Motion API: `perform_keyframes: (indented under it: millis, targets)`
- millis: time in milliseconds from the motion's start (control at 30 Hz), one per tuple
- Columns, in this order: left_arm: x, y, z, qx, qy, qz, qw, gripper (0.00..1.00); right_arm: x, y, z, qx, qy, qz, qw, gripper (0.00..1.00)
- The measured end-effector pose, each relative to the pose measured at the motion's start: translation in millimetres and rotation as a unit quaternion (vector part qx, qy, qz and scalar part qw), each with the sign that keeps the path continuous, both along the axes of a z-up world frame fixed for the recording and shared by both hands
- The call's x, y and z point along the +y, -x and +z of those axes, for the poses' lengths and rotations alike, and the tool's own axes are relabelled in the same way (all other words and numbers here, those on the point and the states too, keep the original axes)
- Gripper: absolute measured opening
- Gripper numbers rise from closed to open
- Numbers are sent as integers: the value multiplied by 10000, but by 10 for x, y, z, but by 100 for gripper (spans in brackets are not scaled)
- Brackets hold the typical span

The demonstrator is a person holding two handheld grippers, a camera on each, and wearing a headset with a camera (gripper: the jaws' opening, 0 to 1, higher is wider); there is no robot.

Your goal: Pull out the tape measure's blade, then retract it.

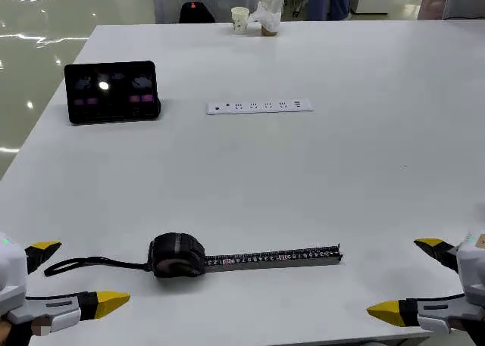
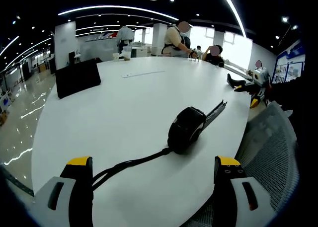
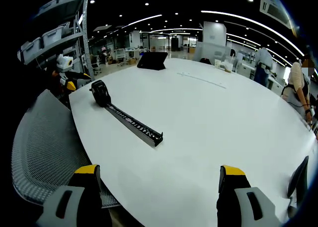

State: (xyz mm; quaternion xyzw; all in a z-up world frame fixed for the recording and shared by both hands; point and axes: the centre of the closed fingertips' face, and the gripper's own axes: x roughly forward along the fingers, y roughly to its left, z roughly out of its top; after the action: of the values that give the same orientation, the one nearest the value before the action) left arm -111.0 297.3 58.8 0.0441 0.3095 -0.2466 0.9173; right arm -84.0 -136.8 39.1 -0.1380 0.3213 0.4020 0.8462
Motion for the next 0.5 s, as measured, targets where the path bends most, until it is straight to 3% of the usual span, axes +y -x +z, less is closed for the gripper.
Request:
perform_keyframes:
  millis: [67, 133, 267, 500]
  targets:
    - [-22, -5, 16, -2, 30, -8, 10000, 99, 6, 5, 8, 13, 8, 3, 10000, 99]
    - [-61, -34, 69, -131, 89, -5, 9999, 99, 5, 9, 9, 28, 39, 8, 10000, 99]
    - [-91, -37, 47, 84, 103, 106, 9999, 99, -6, 0, -2, 96, 67, -61, 9999, 99]
    - [-283, -67, 109, 112, 143, 61, 9998, 99, -30, -31, -31, 92, 176, 11, 9998, 99]
